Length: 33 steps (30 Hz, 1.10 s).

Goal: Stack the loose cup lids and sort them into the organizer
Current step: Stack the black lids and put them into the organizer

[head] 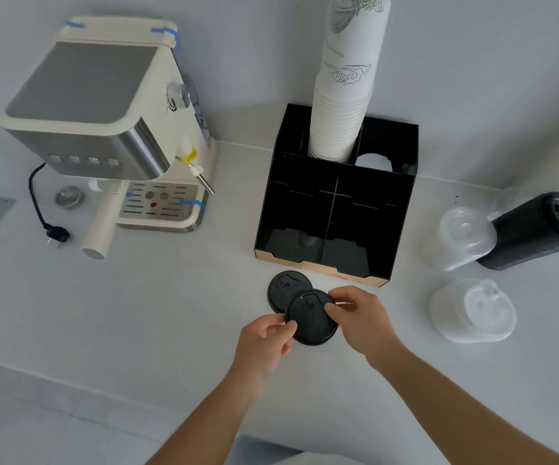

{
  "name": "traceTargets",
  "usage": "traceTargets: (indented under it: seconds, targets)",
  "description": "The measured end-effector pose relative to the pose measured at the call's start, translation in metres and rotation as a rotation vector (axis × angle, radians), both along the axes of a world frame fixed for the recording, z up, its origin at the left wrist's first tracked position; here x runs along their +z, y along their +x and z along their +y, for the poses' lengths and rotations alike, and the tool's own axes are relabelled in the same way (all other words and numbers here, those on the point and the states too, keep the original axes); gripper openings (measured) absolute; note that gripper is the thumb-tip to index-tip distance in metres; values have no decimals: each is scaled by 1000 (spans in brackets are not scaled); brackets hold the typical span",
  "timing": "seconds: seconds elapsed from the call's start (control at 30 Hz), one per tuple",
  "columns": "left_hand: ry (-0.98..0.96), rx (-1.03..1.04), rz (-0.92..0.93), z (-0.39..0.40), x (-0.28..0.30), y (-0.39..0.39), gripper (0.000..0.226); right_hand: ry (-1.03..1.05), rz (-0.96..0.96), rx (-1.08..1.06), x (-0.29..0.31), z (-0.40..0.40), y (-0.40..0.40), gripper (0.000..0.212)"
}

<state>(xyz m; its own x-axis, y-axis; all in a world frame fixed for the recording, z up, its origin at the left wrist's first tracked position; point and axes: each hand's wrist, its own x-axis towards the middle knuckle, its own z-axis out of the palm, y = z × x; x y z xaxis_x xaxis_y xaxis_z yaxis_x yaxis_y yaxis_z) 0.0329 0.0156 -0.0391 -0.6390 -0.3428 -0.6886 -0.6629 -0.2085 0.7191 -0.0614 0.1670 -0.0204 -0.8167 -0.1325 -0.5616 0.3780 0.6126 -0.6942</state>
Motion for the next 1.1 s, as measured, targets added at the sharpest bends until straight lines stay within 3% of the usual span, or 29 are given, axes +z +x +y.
traceTargets:
  seconds: [0.13, 0.27, 0.47, 0.57, 0.73, 1.1]
  targets:
    - [-164, -41, -1, -9, -1, -7, 40, 11, 72, 89, 3, -17, -12, 23]
    - [-243, -15, -4, -17, -4, -11, 36, 20, 113, 136, -1, -34, -18, 25]
    - [-298, -22, -25, -22, -11, -23, 49, 52, 150, 108, -14, -48, -21, 27]
    - [-301, -33, -26, -25, -16, -25, 45, 60, 192, 122, -18, -50, -19, 27]
    - [-85, 132, -30, -29, -18, -29, 26, 65, 221, 133, -23, -52, -16, 25]
    - [-140, 108, -152, -36, -9, -39, 15, 91, 166, 142, -26, -49, -17, 33]
